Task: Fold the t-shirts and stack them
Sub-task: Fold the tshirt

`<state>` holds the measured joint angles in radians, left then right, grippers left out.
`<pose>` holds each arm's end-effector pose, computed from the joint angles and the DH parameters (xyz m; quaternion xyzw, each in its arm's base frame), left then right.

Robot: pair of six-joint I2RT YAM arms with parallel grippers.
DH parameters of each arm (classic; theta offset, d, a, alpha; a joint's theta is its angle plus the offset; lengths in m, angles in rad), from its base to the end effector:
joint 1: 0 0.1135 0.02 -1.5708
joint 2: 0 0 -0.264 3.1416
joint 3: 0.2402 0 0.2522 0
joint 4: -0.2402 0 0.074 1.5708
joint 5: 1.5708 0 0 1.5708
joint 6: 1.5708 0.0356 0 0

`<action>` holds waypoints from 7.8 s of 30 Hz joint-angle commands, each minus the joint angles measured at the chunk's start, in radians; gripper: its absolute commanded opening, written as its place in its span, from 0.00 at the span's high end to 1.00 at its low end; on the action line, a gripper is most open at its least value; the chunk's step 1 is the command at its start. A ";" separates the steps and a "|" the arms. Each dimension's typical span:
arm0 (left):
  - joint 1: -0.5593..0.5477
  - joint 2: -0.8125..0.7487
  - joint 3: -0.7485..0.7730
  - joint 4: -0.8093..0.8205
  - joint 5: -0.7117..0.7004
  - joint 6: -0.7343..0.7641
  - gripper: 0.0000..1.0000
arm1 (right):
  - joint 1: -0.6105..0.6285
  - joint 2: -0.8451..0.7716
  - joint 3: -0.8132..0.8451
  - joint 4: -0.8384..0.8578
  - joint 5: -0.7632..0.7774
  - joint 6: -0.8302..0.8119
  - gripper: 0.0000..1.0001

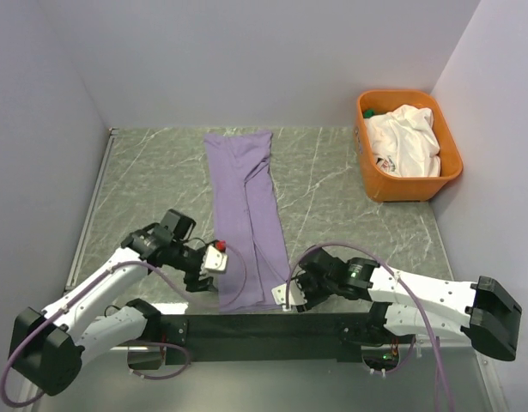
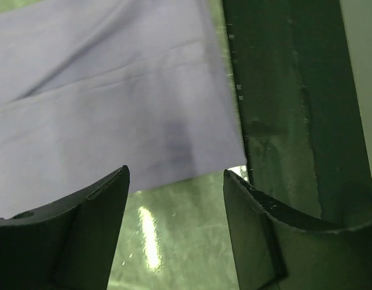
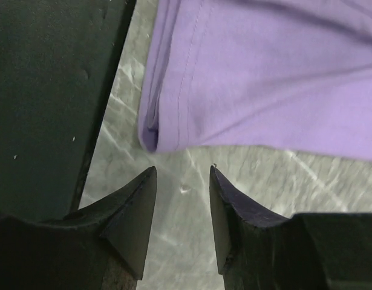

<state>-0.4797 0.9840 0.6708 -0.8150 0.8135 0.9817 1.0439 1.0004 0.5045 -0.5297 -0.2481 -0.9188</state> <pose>0.1367 -0.1003 0.2260 0.6627 0.6093 -0.3238 0.2911 0.0818 0.1580 0.1791 -0.8129 0.5036 0.1356 0.2592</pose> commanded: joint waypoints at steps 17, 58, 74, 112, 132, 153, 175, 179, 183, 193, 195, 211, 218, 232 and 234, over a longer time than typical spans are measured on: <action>-0.437 -0.059 -0.192 0.301 -0.178 -0.136 0.35 | 0.151 0.070 -0.018 0.068 -0.037 -0.153 0.52; -0.499 -0.105 -0.235 0.340 -0.373 -0.210 0.99 | 0.186 0.130 0.075 0.083 0.142 0.066 1.00; -0.087 0.030 -0.067 0.387 -0.218 -0.037 0.99 | -0.154 0.269 0.297 0.108 0.070 -0.172 1.00; 0.360 0.805 0.616 0.420 -0.080 0.063 0.42 | -0.519 0.833 0.962 0.076 -0.028 -0.313 0.39; 0.162 0.424 0.032 0.580 -0.142 0.109 0.44 | -0.349 0.667 0.485 0.254 -0.056 -0.276 0.52; 0.101 0.515 0.056 0.562 -0.234 0.041 0.99 | -0.337 0.698 0.470 0.231 0.006 -0.259 1.00; 0.046 -0.192 0.058 -0.104 0.059 0.060 0.99 | -0.131 0.009 0.310 -0.105 -0.042 -0.051 1.00; 0.046 -0.257 0.081 -0.150 0.075 -0.026 0.99 | -0.096 -0.065 0.333 -0.122 -0.023 -0.022 1.00; 0.055 -0.255 0.121 -0.115 0.033 -0.116 1.00 | -0.100 0.001 0.396 -0.113 0.004 -0.020 1.00; 0.397 0.298 0.476 -0.148 0.196 0.129 0.99 | -0.317 0.315 0.650 -0.062 -0.065 -0.178 1.00; 0.421 0.460 0.605 -0.121 0.199 0.124 0.99 | -0.370 0.422 0.739 -0.062 -0.086 -0.199 1.00; 0.391 1.291 1.244 -0.060 0.035 -0.037 0.99 | -0.533 1.103 1.174 -0.104 -0.005 -0.328 1.00; 0.349 1.297 1.165 0.069 -0.030 -0.159 0.99 | -0.532 1.146 1.145 -0.033 0.084 -0.267 1.00; 0.346 1.009 0.961 0.157 0.058 -0.273 0.99 | -0.551 0.969 1.069 -0.016 0.075 -0.138 1.00; 0.343 1.064 0.987 0.168 0.044 -0.287 0.99 | -0.552 0.981 1.057 0.006 0.095 -0.147 1.00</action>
<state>-0.1394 2.0083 1.6184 -0.6922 0.8497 0.7437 0.5140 2.0350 1.5814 -0.5438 -0.1986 -1.0931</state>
